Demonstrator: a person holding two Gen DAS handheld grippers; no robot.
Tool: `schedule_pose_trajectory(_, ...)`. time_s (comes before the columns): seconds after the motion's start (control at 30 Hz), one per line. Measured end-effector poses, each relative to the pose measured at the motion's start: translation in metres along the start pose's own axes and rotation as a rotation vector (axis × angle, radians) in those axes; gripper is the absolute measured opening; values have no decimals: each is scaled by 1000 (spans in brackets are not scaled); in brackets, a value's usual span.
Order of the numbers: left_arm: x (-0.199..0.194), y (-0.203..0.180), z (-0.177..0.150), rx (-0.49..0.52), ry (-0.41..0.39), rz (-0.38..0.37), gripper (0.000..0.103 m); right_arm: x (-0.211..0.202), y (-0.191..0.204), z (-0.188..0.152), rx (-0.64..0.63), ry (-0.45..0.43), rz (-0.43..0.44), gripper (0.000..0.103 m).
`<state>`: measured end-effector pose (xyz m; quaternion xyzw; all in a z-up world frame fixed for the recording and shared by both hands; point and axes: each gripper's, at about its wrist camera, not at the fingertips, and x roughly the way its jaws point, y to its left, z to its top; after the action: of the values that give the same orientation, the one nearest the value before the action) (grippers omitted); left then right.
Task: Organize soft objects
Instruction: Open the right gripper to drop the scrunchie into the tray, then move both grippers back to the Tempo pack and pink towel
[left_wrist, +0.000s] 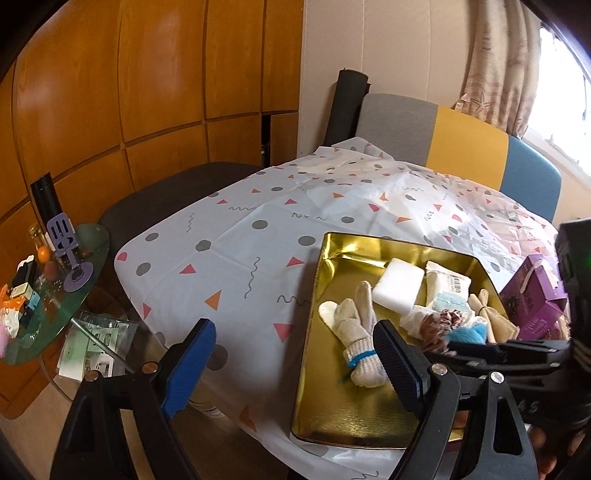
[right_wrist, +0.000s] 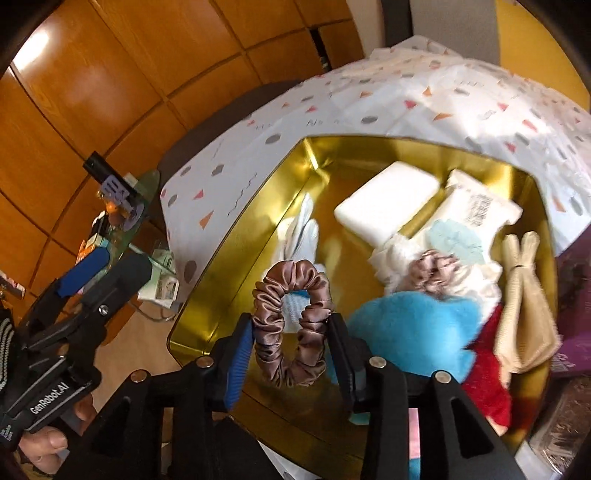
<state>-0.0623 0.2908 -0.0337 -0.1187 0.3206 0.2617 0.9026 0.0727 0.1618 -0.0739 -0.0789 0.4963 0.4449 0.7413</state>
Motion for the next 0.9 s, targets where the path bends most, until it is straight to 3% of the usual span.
schedule_pose_trajectory(0.13,-4,-9,0,21,-4,-12,88,-21,-4,0,6,-61,-32,43)
schedule_pose_trajectory(0.17,-4,-11,0,24,-5,-15,88,-26,-5,-1,6,-70,-32,47)
schedule_pose_trajectory(0.23,-5,-15,0,32,-5,-19,88,-30,-7,0,10,-78,-11,67)
schedule_pose_trajectory(0.53,-16,-30,4,73,-28,-41,88,-60,-22,-1,40,-144,-31,67)
schedule_pose_trajectory(0.73,-25,-54,9,123,-48,-92,88,-119,-57,-15,85,-265,-144,67)
schedule_pose_trajectory(0.9,-34,-86,12,190,-64,-147,89,-173,-113,-39,193,-341,-264,67)
